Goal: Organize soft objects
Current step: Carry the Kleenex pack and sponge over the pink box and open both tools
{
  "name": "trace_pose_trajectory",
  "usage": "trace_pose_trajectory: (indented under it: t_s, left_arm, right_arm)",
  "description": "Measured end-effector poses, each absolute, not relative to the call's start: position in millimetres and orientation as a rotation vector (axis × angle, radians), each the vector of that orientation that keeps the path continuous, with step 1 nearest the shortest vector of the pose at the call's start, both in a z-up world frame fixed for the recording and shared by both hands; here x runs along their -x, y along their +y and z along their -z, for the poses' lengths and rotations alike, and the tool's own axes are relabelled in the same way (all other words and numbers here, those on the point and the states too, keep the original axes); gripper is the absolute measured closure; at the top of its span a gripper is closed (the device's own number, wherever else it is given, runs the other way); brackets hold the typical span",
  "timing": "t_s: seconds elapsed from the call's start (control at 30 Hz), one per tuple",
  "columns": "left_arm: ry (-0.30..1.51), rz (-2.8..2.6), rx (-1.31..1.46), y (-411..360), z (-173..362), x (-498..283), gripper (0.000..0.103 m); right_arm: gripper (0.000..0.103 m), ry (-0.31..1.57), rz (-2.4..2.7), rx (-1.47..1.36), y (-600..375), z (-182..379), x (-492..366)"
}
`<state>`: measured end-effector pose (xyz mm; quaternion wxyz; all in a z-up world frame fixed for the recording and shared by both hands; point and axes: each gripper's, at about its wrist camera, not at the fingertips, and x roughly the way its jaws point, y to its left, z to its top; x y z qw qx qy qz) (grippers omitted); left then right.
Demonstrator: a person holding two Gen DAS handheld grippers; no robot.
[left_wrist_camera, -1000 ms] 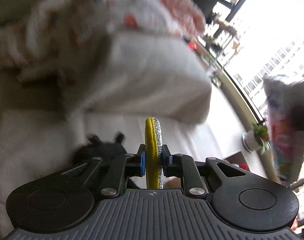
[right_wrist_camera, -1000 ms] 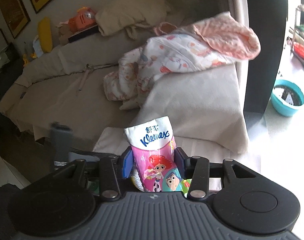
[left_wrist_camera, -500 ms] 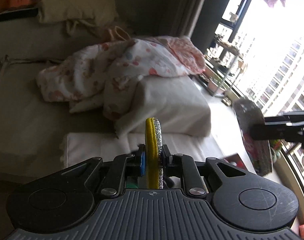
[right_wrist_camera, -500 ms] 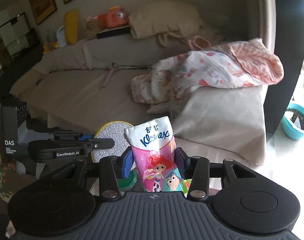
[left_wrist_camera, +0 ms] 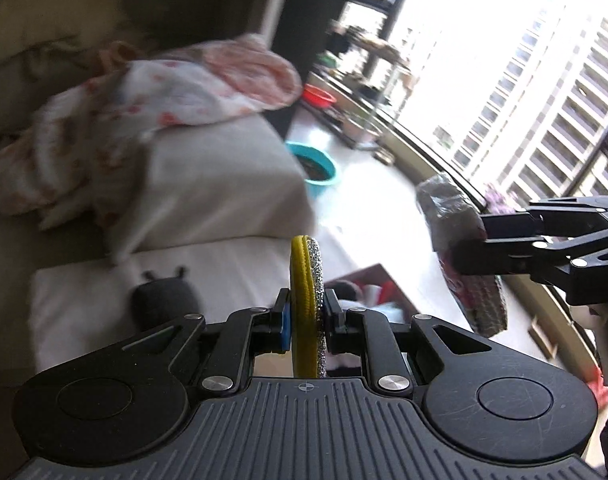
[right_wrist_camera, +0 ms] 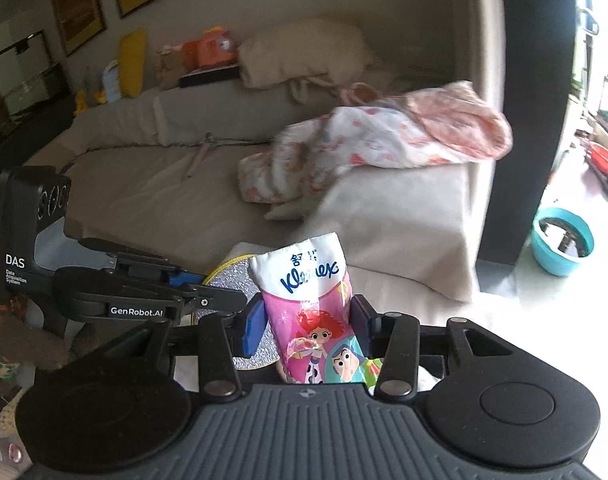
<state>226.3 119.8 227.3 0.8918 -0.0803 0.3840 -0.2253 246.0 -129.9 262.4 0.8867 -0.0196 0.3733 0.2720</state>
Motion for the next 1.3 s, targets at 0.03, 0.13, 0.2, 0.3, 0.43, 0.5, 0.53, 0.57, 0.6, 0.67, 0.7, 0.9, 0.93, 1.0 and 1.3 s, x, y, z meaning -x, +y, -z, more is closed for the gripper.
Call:
trace_pose_trajectory:
  t_s: [0.03, 0.13, 0.2, 0.3, 0.43, 0.5, 0.53, 0.57, 0.6, 0.67, 0.7, 0.9, 0.93, 1.0, 1.3]
  left_arm:
    - [0.803, 0.487, 0.153, 107.4, -227.5, -229.2, 0.085]
    - [0.823, 0.535, 0.118, 72.1, -224.6, -237.2, 0.085]
    - [0.839, 0.564, 0.097, 50.9, -220.2, -243.4, 0.085]
    - [0.863, 0.606, 0.069, 19.2, -214.1, -250.1, 0.085]
    - [0.871, 0.661, 0.069, -11.9, -204.2, -259.0, 0.085]
    - [0.875, 0.682, 0.089, -23.7, -195.5, -265.3, 0.085]
    - [0.885, 0.686, 0.100, -29.1, -188.9, -268.8, 0.085]
    - [0.896, 0.687, 0.108, -33.1, -182.3, -272.4, 0.085]
    - [0.912, 0.689, 0.117, -37.7, -173.6, -275.8, 0.085]
    - [0.950, 0.702, 0.160, -42.8, -154.9, -282.2, 0.085]
    - [0.972, 0.713, 0.188, -44.9, -144.9, -285.3, 0.085]
    - [1.061, 0.636, 0.047, -65.5, -94.7, -293.8, 0.075]
    - [1.052, 0.628, 0.022, -65.6, -92.8, -292.6, 0.075]
    - [1.028, 0.632, 0.029, -58.9, -94.1, -290.5, 0.075]
    - [0.814, 0.545, 0.118, -9.0, -134.9, -266.3, 0.075]
  right_arm:
    - [0.058, 0.773, -0.548, 0.032, -141.0, -260.8, -245.7]
    - [0.058, 0.766, -0.496, 0.009, -170.4, -255.1, -245.8]
    - [0.058, 0.771, -0.465, -0.020, -191.8, -248.7, -248.4]
    - [0.058, 0.786, -0.426, -0.070, -222.1, -236.1, -253.8]
    - [0.058, 0.799, -0.367, -0.101, -253.2, -215.7, -258.5]
    - [0.058, 0.814, -0.354, -0.127, -264.0, -206.1, -261.4]
    - [0.058, 0.823, -0.351, -0.141, -269.2, -200.8, -263.2]
    - [0.058, 0.830, -0.347, -0.151, -273.1, -196.6, -263.9]
    - [0.058, 0.836, -0.342, -0.159, -275.8, -192.7, -264.2]
    - [0.058, 0.845, -0.338, -0.170, -279.9, -185.8, -263.9]
    - [0.058, 0.850, -0.338, -0.175, -281.0, -182.7, -264.4]
    - [0.058, 0.892, -0.337, -0.185, -277.7, -164.3, -269.7]
    - [0.058, 0.901, -0.338, -0.185, -276.7, -160.7, -270.9]
    - [0.058, 0.913, -0.339, -0.192, -274.6, -154.3, -275.3]
    - [0.058, 0.875, -0.336, -0.205, -247.6, -109.9, -290.4]
